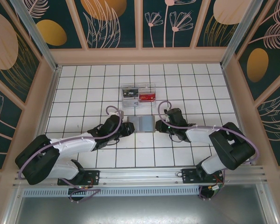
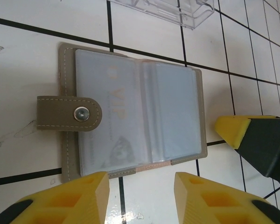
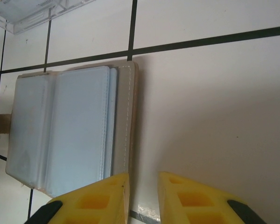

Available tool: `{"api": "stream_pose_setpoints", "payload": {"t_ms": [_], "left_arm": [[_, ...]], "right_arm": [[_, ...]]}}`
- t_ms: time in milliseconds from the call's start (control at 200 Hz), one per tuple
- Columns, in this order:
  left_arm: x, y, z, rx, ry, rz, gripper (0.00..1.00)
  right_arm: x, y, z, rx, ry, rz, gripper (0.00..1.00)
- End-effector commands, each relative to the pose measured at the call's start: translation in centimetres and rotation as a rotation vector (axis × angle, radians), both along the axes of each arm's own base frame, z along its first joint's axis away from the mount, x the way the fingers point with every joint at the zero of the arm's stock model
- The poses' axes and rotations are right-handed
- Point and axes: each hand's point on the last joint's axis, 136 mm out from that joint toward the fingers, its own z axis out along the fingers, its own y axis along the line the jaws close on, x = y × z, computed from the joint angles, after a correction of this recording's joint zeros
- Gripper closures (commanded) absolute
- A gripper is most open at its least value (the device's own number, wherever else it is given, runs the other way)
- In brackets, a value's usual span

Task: Take the credit cards out of the card holder

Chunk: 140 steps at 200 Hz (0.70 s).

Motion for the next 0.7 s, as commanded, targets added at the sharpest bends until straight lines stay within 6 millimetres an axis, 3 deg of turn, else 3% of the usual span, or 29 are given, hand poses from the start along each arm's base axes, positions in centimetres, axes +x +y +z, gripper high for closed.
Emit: {"api": "stream_pose_setpoints", "payload": {"t_ms": [0,696], "left_arm": [[0.8,-1.0,1.0,-0.023,-0.025,0.001,0.58],[1.8,0.0,-2.1,0.108,0.017,0.055,0.63]], "right_arm": [[0.4,1.4,0.7,0.034,-0.011,0.022,0.76],[0.6,2.0,-0.9,-0.027,0.017,0.052,0.77]]}}
